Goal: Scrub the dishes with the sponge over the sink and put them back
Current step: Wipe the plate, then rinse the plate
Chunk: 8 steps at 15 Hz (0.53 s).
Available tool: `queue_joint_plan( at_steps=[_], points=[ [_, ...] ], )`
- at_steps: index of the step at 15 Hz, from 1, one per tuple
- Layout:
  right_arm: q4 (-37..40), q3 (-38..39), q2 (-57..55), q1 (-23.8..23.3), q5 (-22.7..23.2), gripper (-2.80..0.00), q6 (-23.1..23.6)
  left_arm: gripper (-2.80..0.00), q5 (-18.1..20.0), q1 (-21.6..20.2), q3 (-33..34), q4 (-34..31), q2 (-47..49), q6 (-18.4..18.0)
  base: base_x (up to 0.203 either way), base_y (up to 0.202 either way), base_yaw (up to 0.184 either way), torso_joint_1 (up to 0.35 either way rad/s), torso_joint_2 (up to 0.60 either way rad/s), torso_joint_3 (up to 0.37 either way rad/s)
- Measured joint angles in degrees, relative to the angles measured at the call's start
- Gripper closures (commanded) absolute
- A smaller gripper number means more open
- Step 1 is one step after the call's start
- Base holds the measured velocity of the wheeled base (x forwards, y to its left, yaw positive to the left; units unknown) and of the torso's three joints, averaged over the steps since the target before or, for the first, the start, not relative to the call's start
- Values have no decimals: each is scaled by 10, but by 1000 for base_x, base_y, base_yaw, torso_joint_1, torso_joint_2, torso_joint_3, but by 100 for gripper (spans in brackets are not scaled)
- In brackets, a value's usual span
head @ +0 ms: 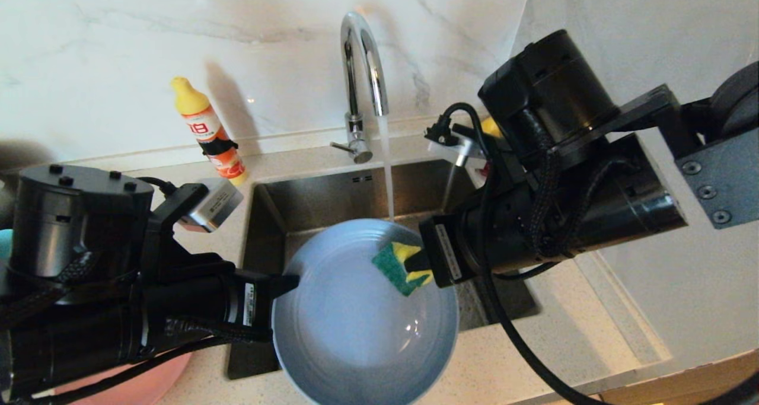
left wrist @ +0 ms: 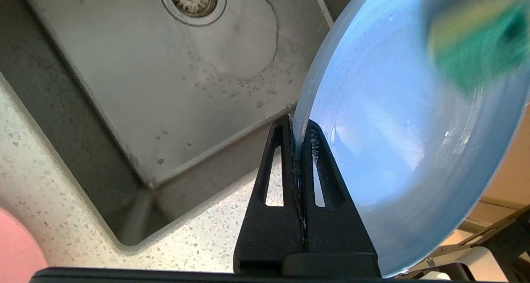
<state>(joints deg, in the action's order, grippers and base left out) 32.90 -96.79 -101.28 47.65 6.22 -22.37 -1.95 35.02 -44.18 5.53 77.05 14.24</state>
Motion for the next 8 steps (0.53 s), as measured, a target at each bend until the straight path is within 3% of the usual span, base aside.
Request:
queue_joint_plan(
  at_steps=[3, 5, 8],
  points=[
    [2, -16, 27, 15, 0, 0, 0, 0, -2, -9, -6, 1, 12, 42, 0, 0, 0, 0, 0, 0],
    [10, -31, 65, 28, -1, 0, 3, 0, -2, -17, -17, 0, 32, 49, 0, 0, 0, 0, 0, 0],
    [34, -41, 119, 31, -1, 0, 4, 0, -1, -40, -65, 0, 87, 89, 0, 0, 0, 0, 0, 0]
  ],
)
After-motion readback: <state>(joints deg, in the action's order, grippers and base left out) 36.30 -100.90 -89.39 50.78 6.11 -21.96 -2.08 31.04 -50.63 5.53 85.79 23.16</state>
